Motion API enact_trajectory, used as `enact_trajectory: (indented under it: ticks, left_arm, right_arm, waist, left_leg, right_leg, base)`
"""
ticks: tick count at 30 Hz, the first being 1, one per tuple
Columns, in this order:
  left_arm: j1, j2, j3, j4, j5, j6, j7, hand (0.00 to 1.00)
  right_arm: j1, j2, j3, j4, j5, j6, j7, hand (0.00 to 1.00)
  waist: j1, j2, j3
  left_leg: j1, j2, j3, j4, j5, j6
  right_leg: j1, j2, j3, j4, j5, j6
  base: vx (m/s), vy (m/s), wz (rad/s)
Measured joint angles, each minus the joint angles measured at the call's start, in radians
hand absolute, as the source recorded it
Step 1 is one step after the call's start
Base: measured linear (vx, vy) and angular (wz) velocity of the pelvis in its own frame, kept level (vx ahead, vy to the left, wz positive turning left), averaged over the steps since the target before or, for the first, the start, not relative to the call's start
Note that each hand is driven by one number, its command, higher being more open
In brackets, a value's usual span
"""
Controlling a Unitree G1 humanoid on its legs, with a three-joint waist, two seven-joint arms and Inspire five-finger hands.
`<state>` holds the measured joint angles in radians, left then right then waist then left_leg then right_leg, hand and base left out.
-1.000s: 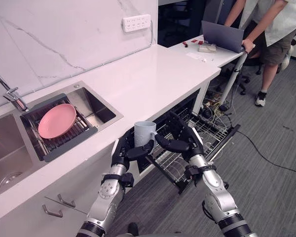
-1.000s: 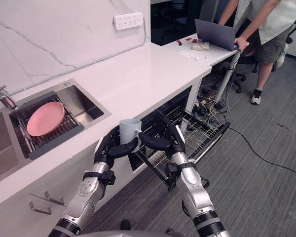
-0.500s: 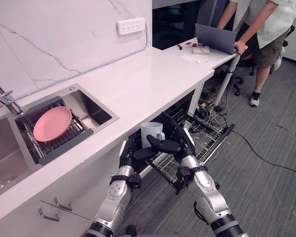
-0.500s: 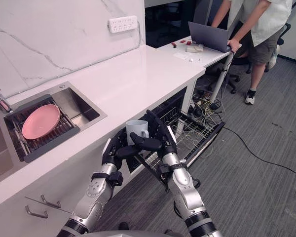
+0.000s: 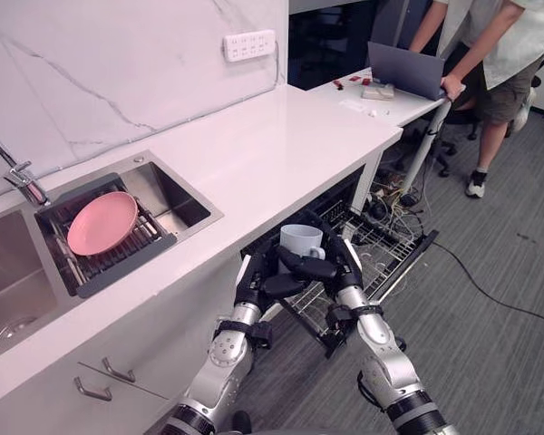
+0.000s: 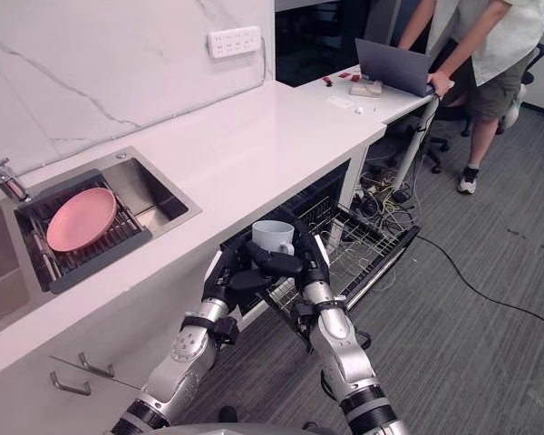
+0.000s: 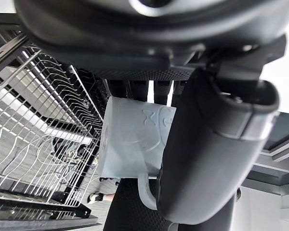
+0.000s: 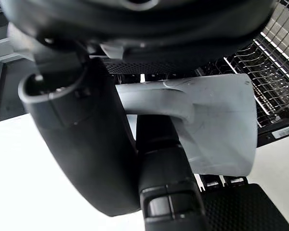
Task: Walk over to the sink, pick up the cup, carry it to the dishwasher, place the cup inside the dishwasher, then close the dishwasher door
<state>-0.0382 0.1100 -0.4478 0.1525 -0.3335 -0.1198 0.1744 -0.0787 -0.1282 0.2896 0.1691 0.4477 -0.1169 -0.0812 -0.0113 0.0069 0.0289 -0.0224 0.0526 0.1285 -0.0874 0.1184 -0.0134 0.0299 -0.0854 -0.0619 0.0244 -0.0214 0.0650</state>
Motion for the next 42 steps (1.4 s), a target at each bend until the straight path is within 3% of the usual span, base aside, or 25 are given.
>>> enact_trajectory:
  ticks: [9,10,18,24,29,34,36,42]
  left_arm:
    - [-0.044,0.022,0.0,-0.015,0.0,0.003,0.003,0.3]
    - [-0.044,0.026,0.0,-0.02,0.0,0.004,0.003,0.9]
    - [0.045,0.011,0.018,-0.252,0.01,0.002,-0.026,0.9]
    - [0.136,-0.018,0.053,-0.317,0.04,-0.026,-0.103,0.9]
    - [0.204,-0.016,0.118,-0.305,0.041,-0.042,-0.137,0.9]
    - [0.237,0.014,0.144,-0.146,0.041,-0.04,-0.151,0.9]
    - [0.259,0.032,0.155,-0.095,0.041,-0.037,-0.161,0.9]
    - [0.233,0.044,0.276,0.013,0.041,-0.032,-0.174,0.9]
  right_arm:
    - [-0.055,-0.026,-0.002,0.014,0.096,-0.008,-0.014,0.3]
    - [-0.055,-0.026,-0.002,0.012,0.105,-0.008,-0.012,0.3]
    - [-0.047,0.001,-0.112,-0.106,0.095,-0.008,0.024,0.3]
    - [-0.018,0.017,-0.229,-0.115,-0.119,-0.007,-0.018,0.3]
    - [0.009,-0.011,-0.266,-0.103,-0.228,-0.005,-0.029,0.3]
    - [0.001,-0.101,-0.254,0.008,-0.295,-0.001,-0.002,0.3]
    - [-0.027,-0.13,-0.237,0.095,-0.317,0.007,0.004,0.3]
    - [-0.264,-0.22,-0.232,0.339,-0.415,0.044,-0.005,0.3]
  waist:
    - [0.019,0.0,0.0]
    - [0.019,0.0,0.0]
    - [0.017,0.0,0.0]
    - [0.014,0.0,0.0]
    - [0.013,0.0,0.0]
    - [0.022,-0.002,0.001]
    - [0.023,-0.004,0.017]
    - [0.033,0.01,0.223]
  left_leg:
    - [-0.011,0.0,-0.003,0.0,0.002,0.001]
    - [-0.012,0.0,-0.002,0.0,0.003,0.001]
    - [-0.008,-0.006,-0.002,0.0,0.004,0.002]
    - [0.007,-0.01,-0.008,-0.006,0.001,-0.002]
    - [0.002,-0.009,-0.011,-0.006,0.001,-0.003]
    - [-0.047,-0.01,-0.033,-0.006,0.008,-0.004]
    - [-0.074,-0.009,-0.037,0.0,0.023,0.004]
    - [-0.212,-0.012,-0.073,0.075,0.029,0.001]
  right_leg:
    - [-0.011,0.0,-0.002,0.005,0.0,0.0]
    - [-0.012,0.0,-0.001,0.006,0.0,0.0]
    - [-0.01,-0.005,-0.003,0.006,-0.001,0.001]
    - [0.003,-0.006,-0.017,0.009,-0.014,0.007]
    - [0.001,-0.006,-0.019,-0.001,-0.017,0.012]
    - [-0.027,-0.008,-0.044,-0.007,-0.001,0.005]
    - [-0.052,-0.006,-0.051,-0.001,0.003,0.004]
    - [-0.189,-0.016,-0.078,0.118,-0.016,0.002]
  base:
    - [0.0,0.0,0.01]
    - [0.0,0.0,0.0]
    - [0.0,0.0,0.0]
    - [-0.02,0.003,0.04]
    - [0.0,0.002,0.02]
    - [0.02,0.0,0.14]
    - [0.03,-0.003,0.12]
    - [-0.1,0.025,0.18]
